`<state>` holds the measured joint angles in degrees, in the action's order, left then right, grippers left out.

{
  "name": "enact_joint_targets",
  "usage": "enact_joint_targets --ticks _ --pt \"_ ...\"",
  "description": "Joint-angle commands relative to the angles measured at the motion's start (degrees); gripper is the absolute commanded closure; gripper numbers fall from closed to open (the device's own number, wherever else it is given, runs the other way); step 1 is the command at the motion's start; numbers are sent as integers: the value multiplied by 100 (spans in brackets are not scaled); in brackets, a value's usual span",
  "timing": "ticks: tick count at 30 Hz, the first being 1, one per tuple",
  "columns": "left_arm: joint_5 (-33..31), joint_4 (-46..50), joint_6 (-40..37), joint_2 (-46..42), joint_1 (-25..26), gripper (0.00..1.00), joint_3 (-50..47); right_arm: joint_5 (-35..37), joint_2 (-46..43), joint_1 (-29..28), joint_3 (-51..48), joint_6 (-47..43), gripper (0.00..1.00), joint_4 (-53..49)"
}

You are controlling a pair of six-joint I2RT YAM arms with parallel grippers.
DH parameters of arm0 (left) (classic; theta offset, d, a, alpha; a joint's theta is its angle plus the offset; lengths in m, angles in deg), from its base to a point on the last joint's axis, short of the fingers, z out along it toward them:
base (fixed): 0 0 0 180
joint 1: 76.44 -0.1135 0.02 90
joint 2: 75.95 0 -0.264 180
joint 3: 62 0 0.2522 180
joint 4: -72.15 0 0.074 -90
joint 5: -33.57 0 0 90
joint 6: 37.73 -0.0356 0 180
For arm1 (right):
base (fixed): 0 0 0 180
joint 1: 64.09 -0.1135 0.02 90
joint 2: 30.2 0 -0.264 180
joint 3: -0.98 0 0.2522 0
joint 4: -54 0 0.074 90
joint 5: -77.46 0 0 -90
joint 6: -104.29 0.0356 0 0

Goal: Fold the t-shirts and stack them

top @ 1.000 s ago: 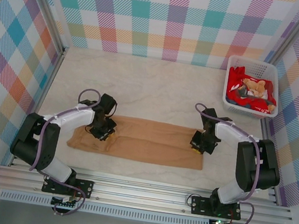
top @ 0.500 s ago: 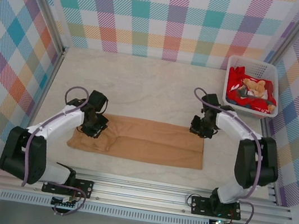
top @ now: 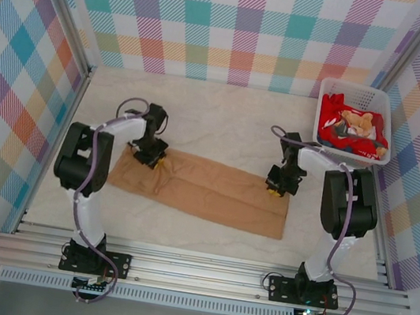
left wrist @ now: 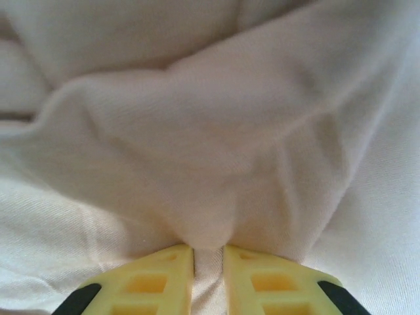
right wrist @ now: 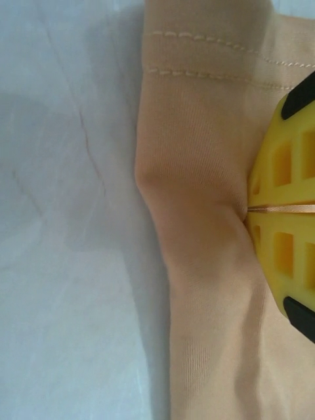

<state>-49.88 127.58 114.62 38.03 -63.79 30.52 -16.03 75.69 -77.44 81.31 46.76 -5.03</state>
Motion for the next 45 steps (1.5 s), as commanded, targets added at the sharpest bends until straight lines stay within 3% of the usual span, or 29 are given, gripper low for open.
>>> enact_joint_targets --ticks 1,7,12,16,20,25,28,30,32,35,37,40,43,45 --pt "299 -447 -526 1057 30 81 1146 49 -116 42 -353 540 90 -372" --pt "1324 -667 -922 3006 407 81 4171 -421 -800 -405 -1345 1866 90 -58" --pt "1936 -1127 -409 4444 698 79 6515 -1136 -971 -1568 -1820 3247 90 569" --pt "2094 -1785 280 5147 783 75 7685 -1684 -532 -2399 -1349 3827 88 1012" --pt "1799 -1431 208 4869 716 73 7879 -1440 -405 -2638 -693 3705 88 582" --pt "1378 -933 -275 3827 514 58 7652 -882 -785 -2533 -337 3086 78 240" --pt "1098 -112 -775 3145 476 52 7615 -532 -1174 -2509 -219 2559 71 71" --pt "1059 615 -1107 2633 497 52 7186 -386 -1460 -2406 -318 2214 70 24" --pt "1044 1064 -1454 1875 553 54 5964 -366 -1762 -2220 -537 1966 69 -41" --pt "1204 868 -1761 211 621 58 3036 -895 -2225 -1844 -1092 1583 69 210" --pt "1675 809 -1880 -691 640 62 1170 -1172 -2481 -1726 -1400 1395 65 219" --pt "2172 961 -2252 -1822 885 61 -866 -1552 -2648 -1696 -1762 1288 63 149" --pt "2766 397 -1840 -2816 1367 58 -2536 -2001 -2705 -1689 -2173 1468 62 354" --pt "2849 -14 -1426 -3213 1730 55 -3153 -2223 -2683 -1689 -2397 1593 62 540"
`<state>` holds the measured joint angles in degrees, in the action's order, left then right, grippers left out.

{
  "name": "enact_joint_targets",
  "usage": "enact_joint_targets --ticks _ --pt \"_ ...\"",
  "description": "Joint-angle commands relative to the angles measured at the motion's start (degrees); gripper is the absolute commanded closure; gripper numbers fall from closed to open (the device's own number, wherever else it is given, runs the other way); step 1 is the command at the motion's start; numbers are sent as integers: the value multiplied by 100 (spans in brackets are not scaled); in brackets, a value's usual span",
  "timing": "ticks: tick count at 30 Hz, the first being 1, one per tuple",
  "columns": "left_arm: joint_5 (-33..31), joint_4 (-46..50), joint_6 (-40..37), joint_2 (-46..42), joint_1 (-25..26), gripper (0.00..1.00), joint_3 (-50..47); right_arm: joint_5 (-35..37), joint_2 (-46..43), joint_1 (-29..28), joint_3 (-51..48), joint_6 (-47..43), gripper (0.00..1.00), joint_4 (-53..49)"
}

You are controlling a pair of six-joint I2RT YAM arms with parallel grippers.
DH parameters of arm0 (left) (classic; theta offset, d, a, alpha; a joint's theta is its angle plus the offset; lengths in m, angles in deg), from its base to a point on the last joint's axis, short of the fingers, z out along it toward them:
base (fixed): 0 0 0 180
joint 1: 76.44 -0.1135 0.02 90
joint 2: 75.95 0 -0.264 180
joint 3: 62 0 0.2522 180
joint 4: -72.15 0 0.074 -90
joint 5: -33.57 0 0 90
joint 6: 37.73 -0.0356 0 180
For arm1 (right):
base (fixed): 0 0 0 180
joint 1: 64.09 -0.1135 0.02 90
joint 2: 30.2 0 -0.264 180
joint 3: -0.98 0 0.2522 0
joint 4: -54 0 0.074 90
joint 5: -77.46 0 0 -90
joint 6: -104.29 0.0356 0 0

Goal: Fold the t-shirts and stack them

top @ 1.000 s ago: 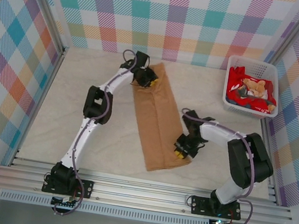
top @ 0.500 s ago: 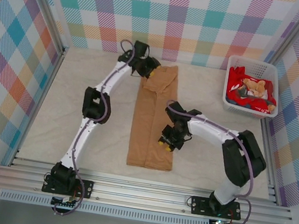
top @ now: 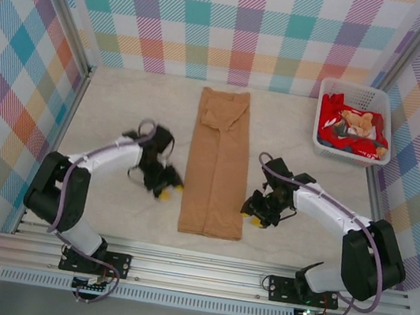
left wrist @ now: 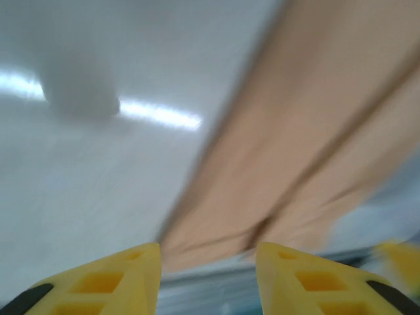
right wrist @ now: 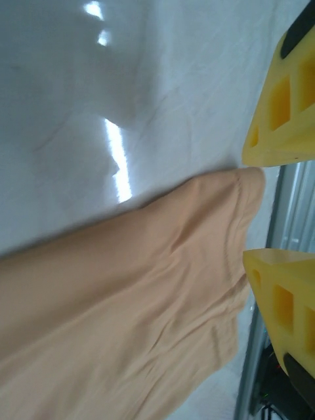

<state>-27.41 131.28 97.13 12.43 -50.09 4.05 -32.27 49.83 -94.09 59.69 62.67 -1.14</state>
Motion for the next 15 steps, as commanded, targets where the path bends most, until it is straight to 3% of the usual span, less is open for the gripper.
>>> enact_joint_targets --ticks 1,6,15 --pt "591 -617 548 -766 528 54 -741 -673 -76 -19 -301 50 61 209" --pt "393 -1691 1276 -653 1017 53 -1234 -914 34 -23 -518 246 59 512" --pt "-9 -2036 1323 -205 1285 63 -1382 -1020 293 -24 -735 400 59 791"
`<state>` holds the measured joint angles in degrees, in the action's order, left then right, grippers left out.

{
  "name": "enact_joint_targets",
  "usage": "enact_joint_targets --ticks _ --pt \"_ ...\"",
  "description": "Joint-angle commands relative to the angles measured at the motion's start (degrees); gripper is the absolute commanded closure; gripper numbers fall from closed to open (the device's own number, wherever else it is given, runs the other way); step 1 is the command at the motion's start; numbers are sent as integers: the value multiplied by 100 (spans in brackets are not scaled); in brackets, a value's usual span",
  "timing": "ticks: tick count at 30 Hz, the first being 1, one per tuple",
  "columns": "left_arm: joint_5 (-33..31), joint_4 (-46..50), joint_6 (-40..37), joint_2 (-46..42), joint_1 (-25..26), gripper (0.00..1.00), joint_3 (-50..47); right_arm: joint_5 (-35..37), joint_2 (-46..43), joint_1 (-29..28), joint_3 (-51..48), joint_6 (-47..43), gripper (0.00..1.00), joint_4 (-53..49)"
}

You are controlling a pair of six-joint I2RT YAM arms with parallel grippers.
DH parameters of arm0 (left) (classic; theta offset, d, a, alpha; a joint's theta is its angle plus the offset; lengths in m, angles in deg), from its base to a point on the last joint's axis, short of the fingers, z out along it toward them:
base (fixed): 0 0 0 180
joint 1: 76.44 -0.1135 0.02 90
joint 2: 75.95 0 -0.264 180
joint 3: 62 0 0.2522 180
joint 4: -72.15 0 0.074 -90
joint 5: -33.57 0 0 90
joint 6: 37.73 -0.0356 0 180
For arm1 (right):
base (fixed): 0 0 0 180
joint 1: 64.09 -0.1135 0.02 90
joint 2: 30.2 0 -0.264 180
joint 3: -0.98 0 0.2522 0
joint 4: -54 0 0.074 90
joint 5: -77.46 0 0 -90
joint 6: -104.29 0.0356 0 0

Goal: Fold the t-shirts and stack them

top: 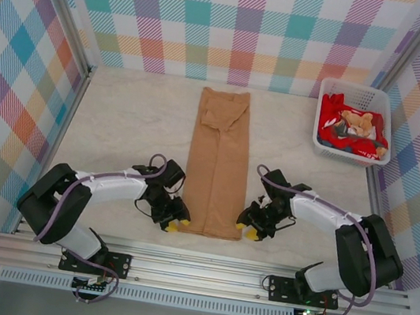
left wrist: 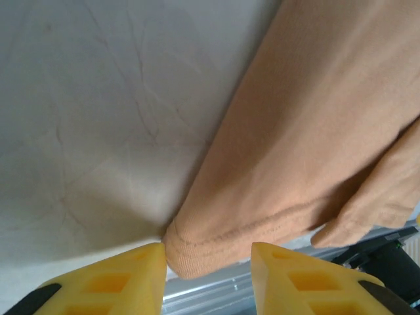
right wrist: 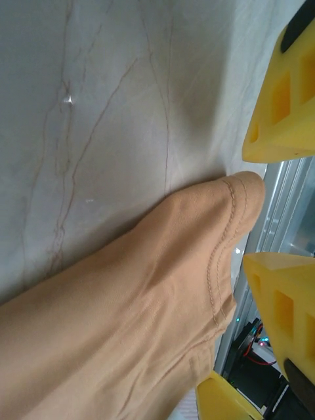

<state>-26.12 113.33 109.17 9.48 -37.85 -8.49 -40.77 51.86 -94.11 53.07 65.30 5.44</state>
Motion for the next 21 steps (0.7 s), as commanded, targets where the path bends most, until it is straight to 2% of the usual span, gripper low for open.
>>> enact_joint_targets --ticks 1,9,17,21 --pt "-132 -258 113 129 76 65 -125 -164 102 -21 -76 142 59 149" --pt "-205 -438 75 466 122 79 85 -204 469 -223 -43 227 60 228" --pt "-226 -447 66 516 157 88 186 -160 638 -349 75 419 68 332" --pt "-236 -476 66 562 153 90 262 -279 762 -517 207 671 69 538"
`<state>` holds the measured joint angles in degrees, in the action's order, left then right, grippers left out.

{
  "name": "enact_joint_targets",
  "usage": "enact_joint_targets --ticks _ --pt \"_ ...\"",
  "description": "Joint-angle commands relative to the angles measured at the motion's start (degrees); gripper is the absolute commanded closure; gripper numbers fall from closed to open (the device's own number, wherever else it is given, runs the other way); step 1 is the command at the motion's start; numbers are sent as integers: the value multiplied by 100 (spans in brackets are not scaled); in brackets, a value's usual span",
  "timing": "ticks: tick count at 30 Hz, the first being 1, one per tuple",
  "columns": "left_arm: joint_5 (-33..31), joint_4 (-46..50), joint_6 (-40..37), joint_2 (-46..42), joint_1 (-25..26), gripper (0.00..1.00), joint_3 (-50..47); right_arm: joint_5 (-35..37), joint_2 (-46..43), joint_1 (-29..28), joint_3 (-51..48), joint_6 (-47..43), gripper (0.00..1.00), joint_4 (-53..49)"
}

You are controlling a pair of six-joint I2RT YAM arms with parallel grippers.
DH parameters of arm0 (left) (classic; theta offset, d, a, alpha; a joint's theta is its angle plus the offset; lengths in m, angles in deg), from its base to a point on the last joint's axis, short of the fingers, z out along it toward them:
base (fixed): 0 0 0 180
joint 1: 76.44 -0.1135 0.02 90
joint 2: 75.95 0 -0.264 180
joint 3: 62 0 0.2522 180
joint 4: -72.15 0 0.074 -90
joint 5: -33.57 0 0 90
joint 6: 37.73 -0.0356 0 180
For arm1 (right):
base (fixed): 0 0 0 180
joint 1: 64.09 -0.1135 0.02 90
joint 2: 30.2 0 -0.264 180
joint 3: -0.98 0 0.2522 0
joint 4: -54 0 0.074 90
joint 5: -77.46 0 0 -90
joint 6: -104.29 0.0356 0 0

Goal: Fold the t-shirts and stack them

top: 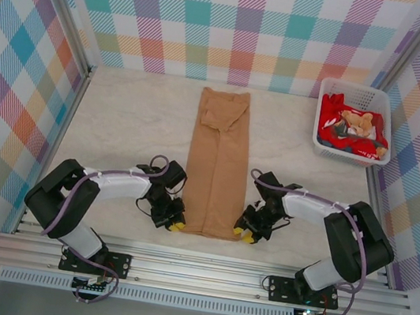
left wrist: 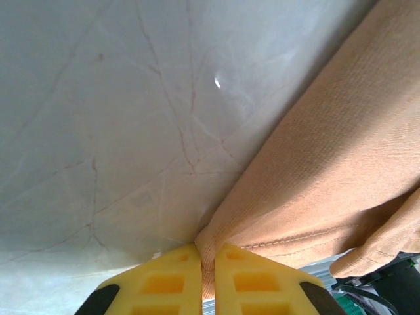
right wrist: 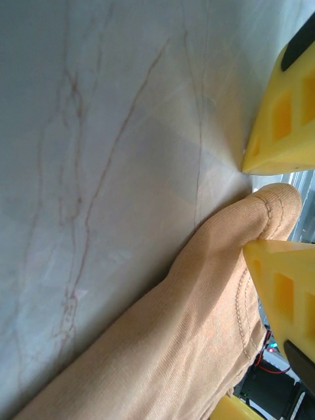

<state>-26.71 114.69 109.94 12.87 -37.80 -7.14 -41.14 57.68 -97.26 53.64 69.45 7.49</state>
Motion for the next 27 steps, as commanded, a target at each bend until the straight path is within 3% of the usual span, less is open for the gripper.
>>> enact_joint_targets --ticks 1,5,10,19,27 --pt "-172 -613 -18 240 147 90 152 -215 202 -254 214 302 69 312" --pt "-175 -577 -56 285 154 94 225 24 196 -305 280 393 76 211" --pt "-229 -249 -173 139 157 100 288 333 64 -304 331 364 99 -14" --pt "-261 603 -360 -592 99 100 583 127 -621 -291 452 359 100 -506" --pt "-431 393 -212 11 -577 100 1785 248 -218 264 1444 269 100 -580"
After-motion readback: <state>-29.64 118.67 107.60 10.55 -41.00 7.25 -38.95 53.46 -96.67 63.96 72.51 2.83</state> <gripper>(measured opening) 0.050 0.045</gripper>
